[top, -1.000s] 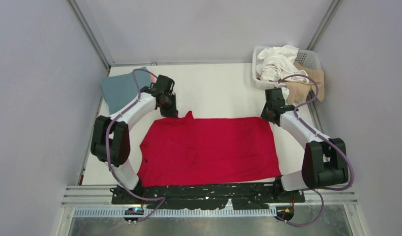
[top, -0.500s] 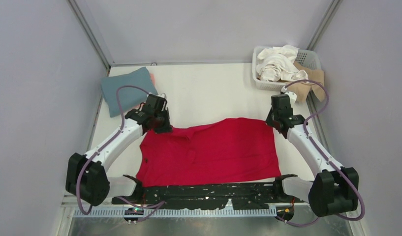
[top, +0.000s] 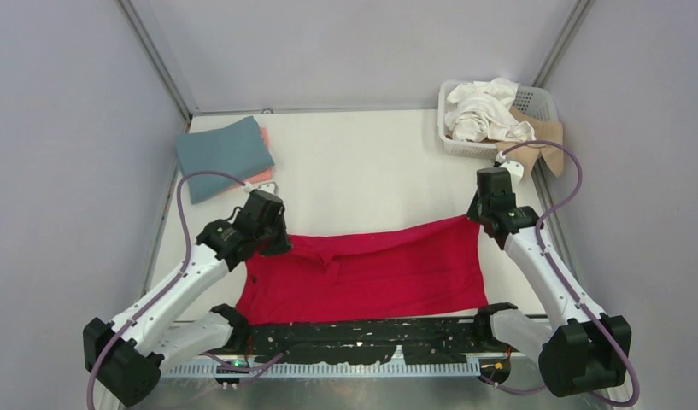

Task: Fold and stack the t-shirts
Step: Fold the other side of the tshirt into a rectangle

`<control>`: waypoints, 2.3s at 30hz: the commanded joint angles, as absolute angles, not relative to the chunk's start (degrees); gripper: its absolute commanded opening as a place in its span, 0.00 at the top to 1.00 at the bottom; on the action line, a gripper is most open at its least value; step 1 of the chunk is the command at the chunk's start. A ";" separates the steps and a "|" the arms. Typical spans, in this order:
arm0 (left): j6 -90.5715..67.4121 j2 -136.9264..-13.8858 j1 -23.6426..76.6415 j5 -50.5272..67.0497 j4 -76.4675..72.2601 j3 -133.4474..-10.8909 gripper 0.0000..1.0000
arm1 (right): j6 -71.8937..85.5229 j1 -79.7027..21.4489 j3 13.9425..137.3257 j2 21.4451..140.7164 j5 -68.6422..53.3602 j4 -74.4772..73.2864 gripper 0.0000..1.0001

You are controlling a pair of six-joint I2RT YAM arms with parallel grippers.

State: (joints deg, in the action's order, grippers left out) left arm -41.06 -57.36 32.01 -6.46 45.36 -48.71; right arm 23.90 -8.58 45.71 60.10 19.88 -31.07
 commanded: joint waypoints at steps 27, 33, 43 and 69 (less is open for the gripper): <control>-48.60 -45.25 37.57 -6.88 52.54 -34.73 0.80 | 28.60 -8.88 35.26 51.18 17.25 -37.65 0.81; -49.39 -37.51 38.06 -4.71 58.82 -34.73 0.34 | 32.25 -8.90 36.13 43.54 22.88 -44.66 0.25; -44.24 -37.79 38.11 0.78 43.35 -38.90 0.00 | 26.16 -8.88 33.63 33.83 6.87 -25.50 0.05; -49.27 -45.85 51.67 11.93 48.17 -32.60 0.00 | 24.64 -13.30 28.14 58.05 -7.91 -12.61 0.05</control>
State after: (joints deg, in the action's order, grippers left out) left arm -47.66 -51.42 50.06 7.97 47.70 -32.62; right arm 26.26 -13.13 26.74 58.54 -9.37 -14.37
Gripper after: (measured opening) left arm 0.994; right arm 0.952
